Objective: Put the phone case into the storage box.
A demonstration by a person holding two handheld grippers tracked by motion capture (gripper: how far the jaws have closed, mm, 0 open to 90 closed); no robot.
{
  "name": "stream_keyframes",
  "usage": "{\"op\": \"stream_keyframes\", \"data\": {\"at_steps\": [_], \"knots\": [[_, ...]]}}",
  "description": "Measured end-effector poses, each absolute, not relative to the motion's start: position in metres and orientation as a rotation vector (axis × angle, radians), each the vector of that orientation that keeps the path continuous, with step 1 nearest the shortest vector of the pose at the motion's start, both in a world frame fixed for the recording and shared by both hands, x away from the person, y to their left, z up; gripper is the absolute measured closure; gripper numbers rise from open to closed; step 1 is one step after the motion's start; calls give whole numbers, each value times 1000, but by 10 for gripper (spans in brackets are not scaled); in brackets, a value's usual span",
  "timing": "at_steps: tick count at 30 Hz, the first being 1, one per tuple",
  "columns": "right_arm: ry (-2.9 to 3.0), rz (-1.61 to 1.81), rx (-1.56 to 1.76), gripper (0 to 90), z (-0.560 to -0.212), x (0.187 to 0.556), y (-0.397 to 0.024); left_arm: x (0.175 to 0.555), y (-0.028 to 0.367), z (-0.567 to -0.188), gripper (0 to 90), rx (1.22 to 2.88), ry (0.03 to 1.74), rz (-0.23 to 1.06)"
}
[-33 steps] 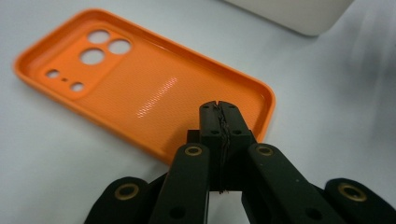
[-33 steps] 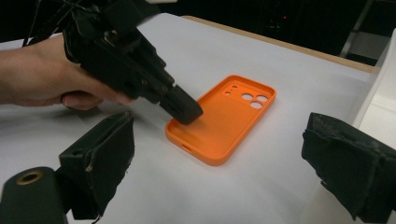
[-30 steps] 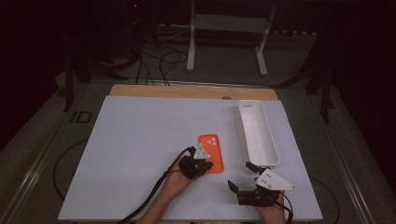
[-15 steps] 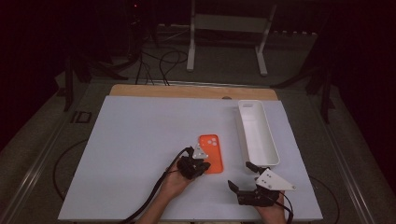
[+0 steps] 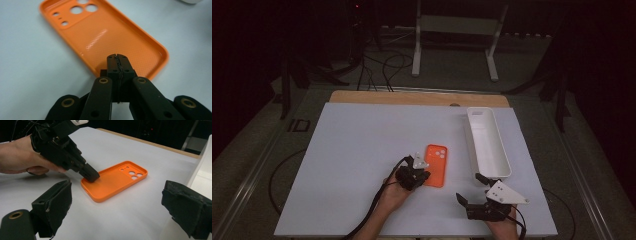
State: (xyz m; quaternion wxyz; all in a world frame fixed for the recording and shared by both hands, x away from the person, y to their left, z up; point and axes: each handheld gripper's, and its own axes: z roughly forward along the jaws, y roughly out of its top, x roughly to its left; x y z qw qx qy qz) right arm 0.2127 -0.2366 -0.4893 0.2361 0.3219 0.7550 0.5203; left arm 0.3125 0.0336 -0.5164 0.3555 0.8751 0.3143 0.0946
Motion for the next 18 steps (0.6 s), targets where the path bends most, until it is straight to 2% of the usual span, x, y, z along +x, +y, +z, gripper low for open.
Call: {"op": "stream_keyframes", "data": {"at_steps": [18], "knots": [[2072, 1423, 885, 94, -490, 213, -237, 339, 61, -518, 900, 2198, 1012, 387]]}}
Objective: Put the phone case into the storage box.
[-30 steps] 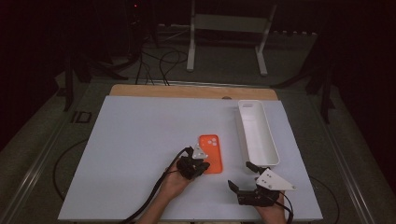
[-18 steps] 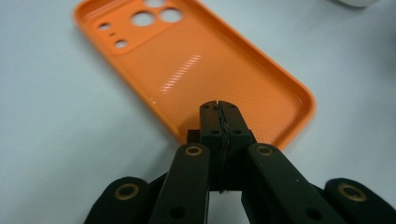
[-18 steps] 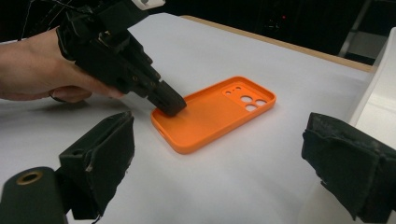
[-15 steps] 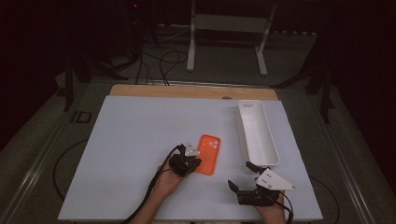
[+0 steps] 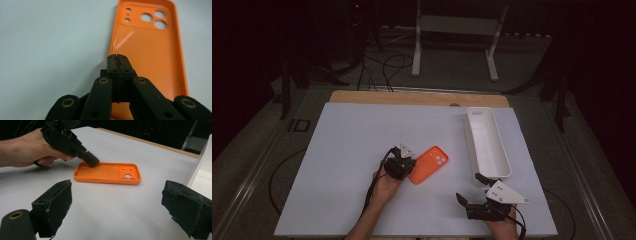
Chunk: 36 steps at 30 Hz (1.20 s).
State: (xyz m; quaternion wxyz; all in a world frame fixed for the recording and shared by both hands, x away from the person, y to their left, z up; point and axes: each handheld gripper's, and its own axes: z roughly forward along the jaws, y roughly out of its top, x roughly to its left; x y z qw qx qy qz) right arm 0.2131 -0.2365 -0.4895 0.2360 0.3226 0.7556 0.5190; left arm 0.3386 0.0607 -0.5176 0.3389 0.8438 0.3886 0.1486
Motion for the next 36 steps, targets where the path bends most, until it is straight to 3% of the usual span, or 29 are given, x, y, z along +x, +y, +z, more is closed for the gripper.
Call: {"op": "stream_keyframes", "data": {"at_steps": [19, 36], "knots": [[2071, 1425, 883, 95, -489, 213, -237, 353, 65, -518, 892, 2145, 1094, 386], [2065, 1428, 887, 95, -489, 213, -238, 335, 82, -487, 573, 2069, 990, 390]]}}
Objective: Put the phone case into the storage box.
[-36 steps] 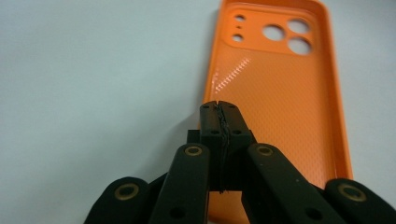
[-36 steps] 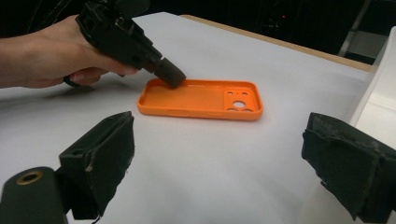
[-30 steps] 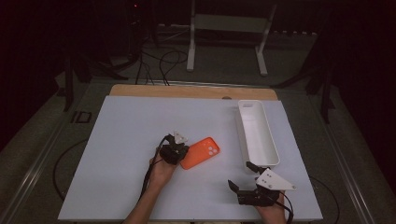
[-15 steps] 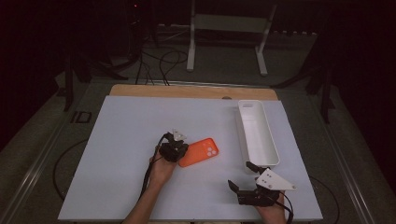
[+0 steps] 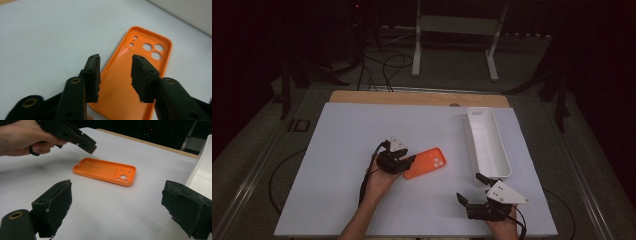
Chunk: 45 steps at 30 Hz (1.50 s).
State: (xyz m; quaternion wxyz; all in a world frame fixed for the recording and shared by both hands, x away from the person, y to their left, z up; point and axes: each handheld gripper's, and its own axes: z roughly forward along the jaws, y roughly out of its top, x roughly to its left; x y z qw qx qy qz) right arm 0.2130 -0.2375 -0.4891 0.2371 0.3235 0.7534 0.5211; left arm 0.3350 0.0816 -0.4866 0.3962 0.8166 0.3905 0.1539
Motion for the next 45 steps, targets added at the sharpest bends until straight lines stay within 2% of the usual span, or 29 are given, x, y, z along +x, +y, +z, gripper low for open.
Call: {"op": "stream_keyframes", "data": {"at_steps": [3, 7, 9, 10, 12, 13, 14, 15, 18, 19, 23, 45], "knots": [[2066, 1427, 888, 94, -489, 213, -237, 332, 86, -482, 506, 2053, 974, 378], [2067, 1427, 886, 94, -489, 213, -237, 328, 91, -477, 365, 2022, 955, 358], [2067, 1428, 885, 94, -489, 213, -237, 327, 92, -475, 340, 2017, 948, 365], [2066, 1428, 890, 94, -489, 213, -237, 327, 92, -475, 277, 2009, 946, 362], [2066, 1428, 890, 94, -489, 213, -237, 325, 95, -473, 257, 2001, 935, 357], [2066, 1428, 890, 94, -489, 213, -237, 325, 96, -472, 200, 1999, 934, 359], [2066, 1428, 890, 94, -489, 213, -237, 325, 97, -472, 200, 1994, 935, 355], [2066, 1429, 890, 95, -489, 213, -237, 325, 98, -471, 153, 1991, 934, 350], [2066, 1429, 889, 95, -489, 213, -237, 324, 101, -471, 149, 2000, 922, 359], [2066, 1429, 891, 94, -489, 213, -237, 324, 102, -471, 93, 1999, 919, 356], [2066, 1430, 889, 94, -489, 213, -237, 324, 102, -472, 22, 2011, 891, 344], [2067, 1424, 890, 95, -489, 213, -238, 337, 91, -491, 0, 2153, 863, 310]]}}
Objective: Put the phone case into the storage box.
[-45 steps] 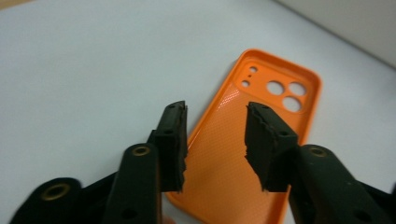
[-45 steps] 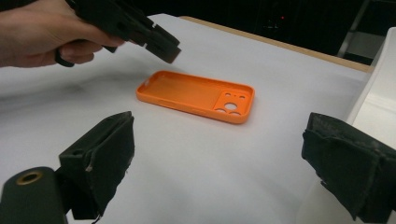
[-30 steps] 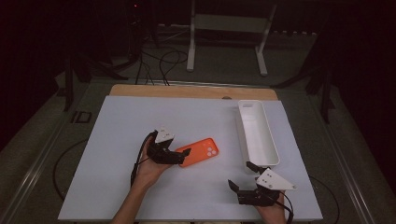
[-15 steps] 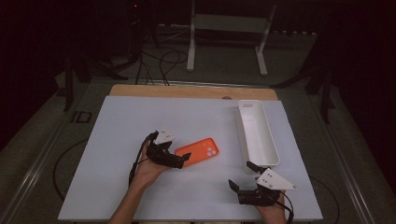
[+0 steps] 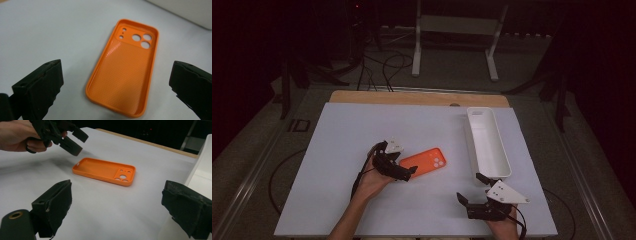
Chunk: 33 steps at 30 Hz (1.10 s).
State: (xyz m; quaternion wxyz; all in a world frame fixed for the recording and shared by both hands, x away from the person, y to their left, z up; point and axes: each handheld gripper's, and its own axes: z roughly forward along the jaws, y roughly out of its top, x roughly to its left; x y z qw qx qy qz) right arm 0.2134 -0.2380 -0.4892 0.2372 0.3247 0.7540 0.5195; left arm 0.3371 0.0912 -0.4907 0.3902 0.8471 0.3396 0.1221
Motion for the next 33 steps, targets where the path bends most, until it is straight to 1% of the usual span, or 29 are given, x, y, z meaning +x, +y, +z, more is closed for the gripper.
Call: {"op": "stream_keyframes", "data": {"at_steps": [8, 12, 16, 26, 33], "knots": [[2068, 1423, 889, 95, -489, 214, -238, 343, 80, -497, 0, 2223, 848, 294], [2067, 1424, 889, 95, -489, 214, -238, 347, 77, -503, 1, 2255, 853, 263], [2067, 1424, 890, 95, -489, 214, -238, 348, 73, -508, 24, 2290, 844, 248], [2070, 1425, 890, 94, -489, 214, -238, 354, 68, -517, 37, 2337, 840, 221], [2072, 1425, 887, 95, -490, 214, -237, 354, 63, -520, 56, 2376, 819, 236]]}}
